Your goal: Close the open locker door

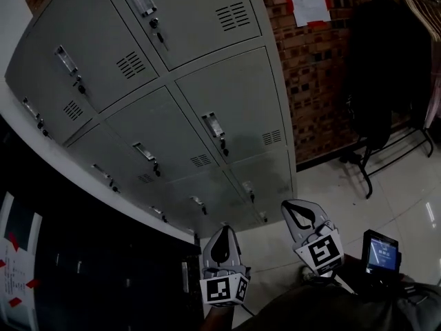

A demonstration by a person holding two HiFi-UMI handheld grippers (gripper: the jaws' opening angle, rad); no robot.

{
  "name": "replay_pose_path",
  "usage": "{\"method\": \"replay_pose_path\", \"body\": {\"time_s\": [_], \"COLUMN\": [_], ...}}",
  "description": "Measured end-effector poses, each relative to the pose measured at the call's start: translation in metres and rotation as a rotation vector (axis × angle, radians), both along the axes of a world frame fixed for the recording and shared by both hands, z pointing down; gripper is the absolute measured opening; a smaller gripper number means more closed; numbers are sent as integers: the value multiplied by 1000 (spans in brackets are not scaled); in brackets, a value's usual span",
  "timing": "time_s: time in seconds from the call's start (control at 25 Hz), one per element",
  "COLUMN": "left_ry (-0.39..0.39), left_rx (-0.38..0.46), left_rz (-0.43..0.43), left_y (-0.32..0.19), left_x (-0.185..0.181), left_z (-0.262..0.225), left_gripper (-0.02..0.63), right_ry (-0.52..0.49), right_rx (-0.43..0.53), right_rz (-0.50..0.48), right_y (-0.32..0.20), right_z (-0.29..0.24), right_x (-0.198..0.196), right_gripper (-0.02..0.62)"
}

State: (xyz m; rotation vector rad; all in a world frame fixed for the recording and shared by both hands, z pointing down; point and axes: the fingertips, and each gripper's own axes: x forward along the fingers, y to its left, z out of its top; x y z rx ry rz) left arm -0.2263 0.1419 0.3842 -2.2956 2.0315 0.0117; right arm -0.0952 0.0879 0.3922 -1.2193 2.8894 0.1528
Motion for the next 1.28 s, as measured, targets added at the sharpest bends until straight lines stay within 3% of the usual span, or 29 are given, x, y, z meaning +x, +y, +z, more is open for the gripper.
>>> {"method": "replay_pose_path", "body": {"time_s": [0.36, 0.6, 1.28], "left_ry": [59, 72, 70], "left_rx": [-53, -57, -3], "left_rz": [86, 135, 144], "left_y": [117, 169, 210], "left_x": [-20, -11, 32], "left_z": [26, 28, 9], "left_gripper": [2, 2, 2], "right_ry": [40, 80, 8], "right_rx": [-89, -130, -85], "right_rz": [124, 168, 169], "right_y": [131, 194, 240], "right_z": [28, 36, 18], "right_x": [3, 17, 56], "right_gripper": [6, 6, 6]}}
